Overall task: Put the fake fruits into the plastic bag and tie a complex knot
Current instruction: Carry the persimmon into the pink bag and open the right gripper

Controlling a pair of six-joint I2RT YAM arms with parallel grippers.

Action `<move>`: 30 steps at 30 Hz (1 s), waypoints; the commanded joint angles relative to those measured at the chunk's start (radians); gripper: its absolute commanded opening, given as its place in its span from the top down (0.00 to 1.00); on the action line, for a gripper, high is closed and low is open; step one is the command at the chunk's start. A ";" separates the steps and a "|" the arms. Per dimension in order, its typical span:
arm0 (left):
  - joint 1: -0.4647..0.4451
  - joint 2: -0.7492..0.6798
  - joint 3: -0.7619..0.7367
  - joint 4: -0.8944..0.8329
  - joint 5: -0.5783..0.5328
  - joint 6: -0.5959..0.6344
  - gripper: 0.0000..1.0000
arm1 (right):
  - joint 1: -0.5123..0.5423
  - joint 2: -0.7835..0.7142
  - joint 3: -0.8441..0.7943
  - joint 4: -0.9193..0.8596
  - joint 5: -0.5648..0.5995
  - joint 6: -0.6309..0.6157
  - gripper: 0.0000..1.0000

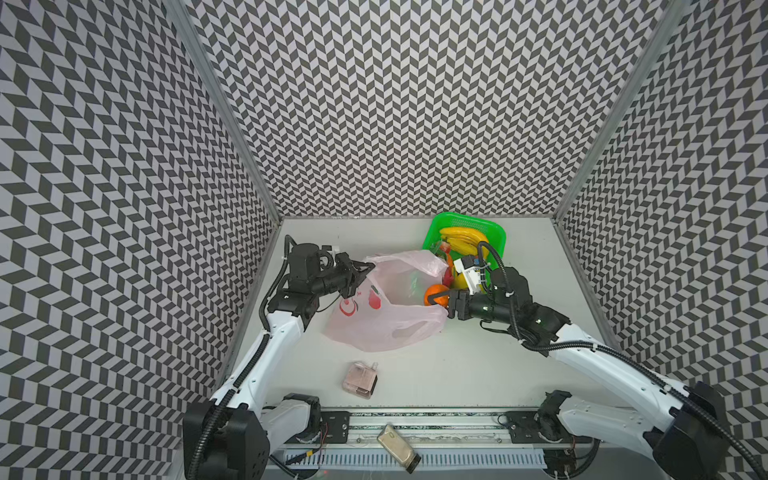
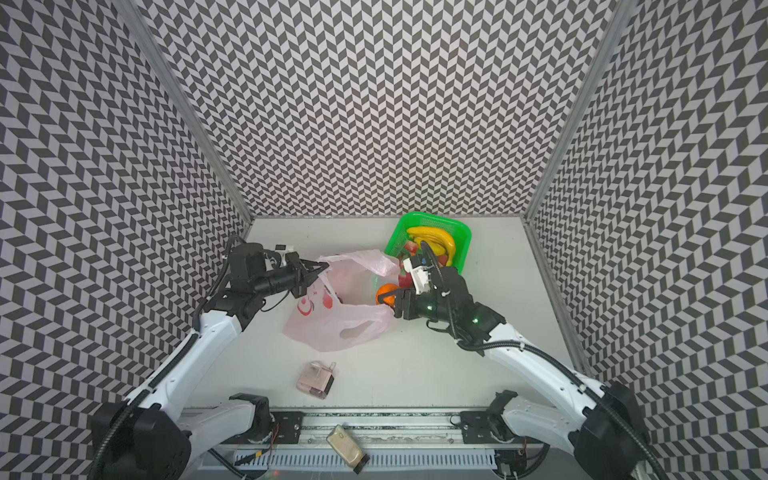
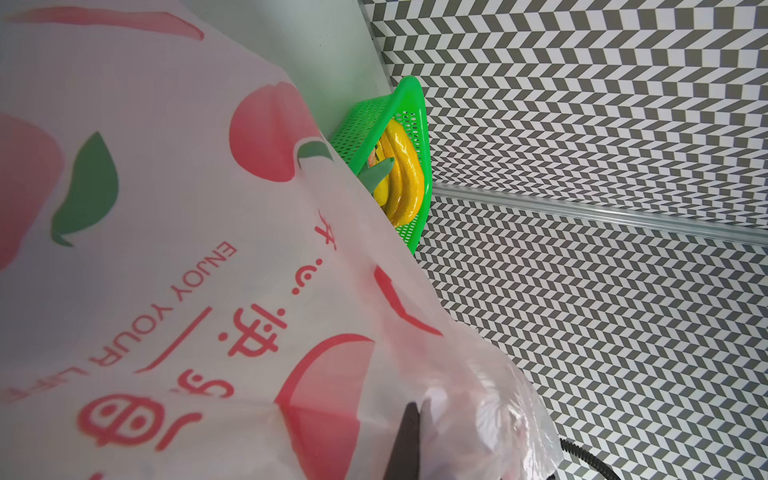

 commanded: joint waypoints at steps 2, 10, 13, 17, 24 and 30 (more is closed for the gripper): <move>-0.007 -0.021 -0.012 0.022 0.018 -0.003 1.00 | 0.021 0.043 0.054 0.141 0.047 0.005 0.44; -0.020 -0.024 -0.006 0.020 0.011 -0.007 1.00 | 0.053 0.166 0.107 0.198 0.070 -0.028 0.44; -0.026 -0.026 -0.004 0.020 0.008 -0.010 1.00 | 0.067 0.214 0.132 0.207 0.083 -0.042 0.44; -0.032 -0.023 -0.004 0.018 0.005 -0.012 1.00 | 0.078 0.270 0.162 0.224 0.093 -0.059 0.43; -0.042 -0.026 0.002 0.020 -0.005 -0.019 1.00 | 0.084 0.361 0.220 0.218 0.121 -0.100 0.43; -0.049 -0.023 0.003 0.020 -0.012 -0.022 1.00 | 0.084 0.409 0.265 0.207 0.149 -0.127 0.42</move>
